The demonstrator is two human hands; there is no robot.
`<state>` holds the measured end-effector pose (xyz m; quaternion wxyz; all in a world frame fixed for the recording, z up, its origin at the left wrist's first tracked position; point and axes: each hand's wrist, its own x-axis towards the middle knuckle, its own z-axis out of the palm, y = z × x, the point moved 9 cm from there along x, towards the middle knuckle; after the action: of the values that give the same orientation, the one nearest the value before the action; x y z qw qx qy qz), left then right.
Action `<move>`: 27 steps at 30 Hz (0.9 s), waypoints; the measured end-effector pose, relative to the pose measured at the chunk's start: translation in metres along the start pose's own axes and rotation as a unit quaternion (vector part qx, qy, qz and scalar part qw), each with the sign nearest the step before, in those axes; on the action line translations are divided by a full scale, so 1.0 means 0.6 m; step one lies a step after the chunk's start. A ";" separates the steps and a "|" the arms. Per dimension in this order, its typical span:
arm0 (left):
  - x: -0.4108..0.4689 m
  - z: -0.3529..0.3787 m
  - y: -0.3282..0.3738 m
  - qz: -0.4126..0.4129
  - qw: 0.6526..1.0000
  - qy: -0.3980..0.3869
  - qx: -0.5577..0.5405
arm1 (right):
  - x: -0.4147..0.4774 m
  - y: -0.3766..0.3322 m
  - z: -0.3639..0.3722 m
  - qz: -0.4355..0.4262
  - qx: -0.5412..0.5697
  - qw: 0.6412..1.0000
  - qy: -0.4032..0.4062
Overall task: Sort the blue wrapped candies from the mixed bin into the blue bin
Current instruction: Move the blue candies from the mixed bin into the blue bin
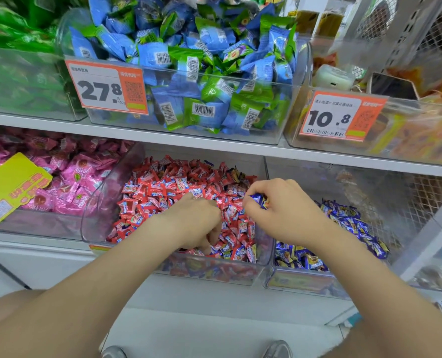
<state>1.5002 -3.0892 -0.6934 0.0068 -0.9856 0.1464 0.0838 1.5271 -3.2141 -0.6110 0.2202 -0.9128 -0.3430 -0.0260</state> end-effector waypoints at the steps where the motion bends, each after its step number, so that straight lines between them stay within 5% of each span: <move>1: 0.000 0.000 -0.001 0.003 1.000 0.005 -0.005 | 0.002 0.001 -0.002 0.004 -0.007 1.000 0.011; 6: -0.017 0.000 -0.032 0.002 0.990 0.023 -0.140 | 0.019 0.013 -0.012 0.028 0.007 0.998 0.049; 14: -0.071 -0.061 -0.108 -0.071 0.934 0.158 -0.312 | 0.036 -0.001 0.038 0.047 -0.048 0.997 -0.028; 19: -0.061 -0.071 -0.123 -0.156 0.937 0.204 -0.238 | 0.072 -0.022 0.063 0.056 -0.132 0.990 -0.007; 27: -0.010 -0.099 -0.168 -0.229 0.923 0.273 -0.144 | 0.166 0.053 0.106 0.212 -0.077 0.974 -0.015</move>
<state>1.5337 -2.9931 -0.6349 -0.1566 -0.9674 -0.1005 -0.1718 1.6169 -3.1470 -0.6608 0.1449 -0.9792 -0.1419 0.0091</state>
